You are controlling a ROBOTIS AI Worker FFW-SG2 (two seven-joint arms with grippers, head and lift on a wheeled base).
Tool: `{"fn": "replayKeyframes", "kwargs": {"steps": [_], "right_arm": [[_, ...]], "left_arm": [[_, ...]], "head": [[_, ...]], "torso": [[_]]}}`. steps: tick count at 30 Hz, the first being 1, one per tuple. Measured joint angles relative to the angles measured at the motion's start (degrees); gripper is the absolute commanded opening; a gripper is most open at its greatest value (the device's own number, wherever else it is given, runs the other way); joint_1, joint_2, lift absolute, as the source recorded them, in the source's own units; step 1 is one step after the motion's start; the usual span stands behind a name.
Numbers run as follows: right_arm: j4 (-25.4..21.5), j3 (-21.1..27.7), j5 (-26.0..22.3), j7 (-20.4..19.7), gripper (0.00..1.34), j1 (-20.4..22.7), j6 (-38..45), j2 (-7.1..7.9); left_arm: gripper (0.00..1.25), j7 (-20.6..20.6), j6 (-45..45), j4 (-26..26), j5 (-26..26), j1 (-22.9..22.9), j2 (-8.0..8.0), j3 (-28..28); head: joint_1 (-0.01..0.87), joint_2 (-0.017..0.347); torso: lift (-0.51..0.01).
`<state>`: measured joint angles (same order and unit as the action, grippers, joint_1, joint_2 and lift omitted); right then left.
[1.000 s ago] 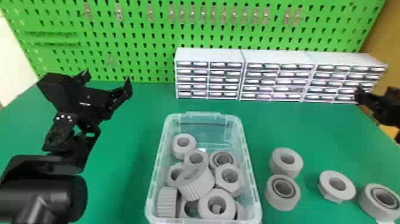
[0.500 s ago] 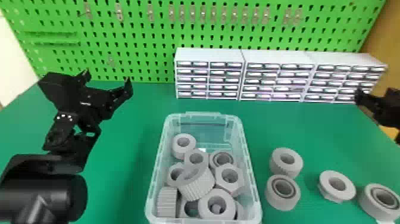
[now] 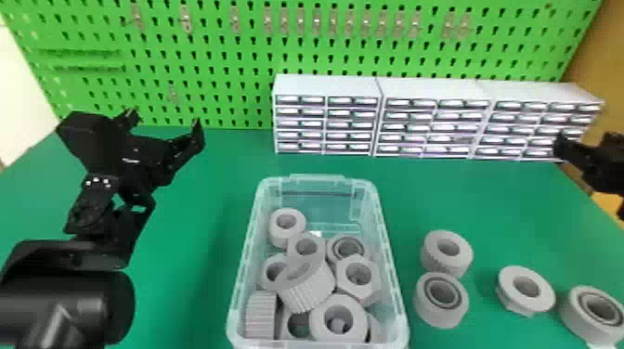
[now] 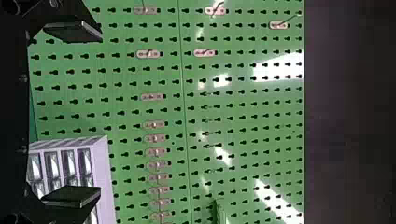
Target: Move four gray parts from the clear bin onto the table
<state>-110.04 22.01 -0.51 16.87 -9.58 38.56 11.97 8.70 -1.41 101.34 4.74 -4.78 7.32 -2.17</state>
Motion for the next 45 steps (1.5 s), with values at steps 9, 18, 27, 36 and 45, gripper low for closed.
{"fn": "replayKeyframes", "kwargs": {"steps": [9,18,27,36,45], "right_arm": [[0.0,-0.2,-0.01,0.0,0.83,-0.09,0.02,-0.24],[0.0,-0.22,-0.01,0.0,0.83,-0.11,0.06,-0.18],[0.0,-0.31,-0.01,0.0,0.83,-0.14,0.06,-0.11],[0.0,-0.48,0.05,0.0,0.83,-0.21,0.06,-0.11],[0.0,-0.35,-0.02,0.0,0.83,0.06,0.09,-0.13]], "left_arm": [[1.12,0.0,0.0,0.0,0.0,-0.06,0.04,0.05],[1.12,0.0,0.0,0.0,0.0,0.02,0.02,-0.09],[1.12,0.01,0.0,0.0,0.0,0.13,0.05,-0.13],[1.12,0.01,0.0,0.0,0.0,0.13,0.04,-0.14],[1.12,0.0,0.0,0.0,-0.03,-0.02,0.03,-0.04]], "head": [[0.678,0.034],[0.678,0.034],[0.678,0.034],[0.678,0.034],[0.678,0.034]], "torso": [[-0.05],[-0.05],[-0.05],[-0.05],[-0.05]]}}
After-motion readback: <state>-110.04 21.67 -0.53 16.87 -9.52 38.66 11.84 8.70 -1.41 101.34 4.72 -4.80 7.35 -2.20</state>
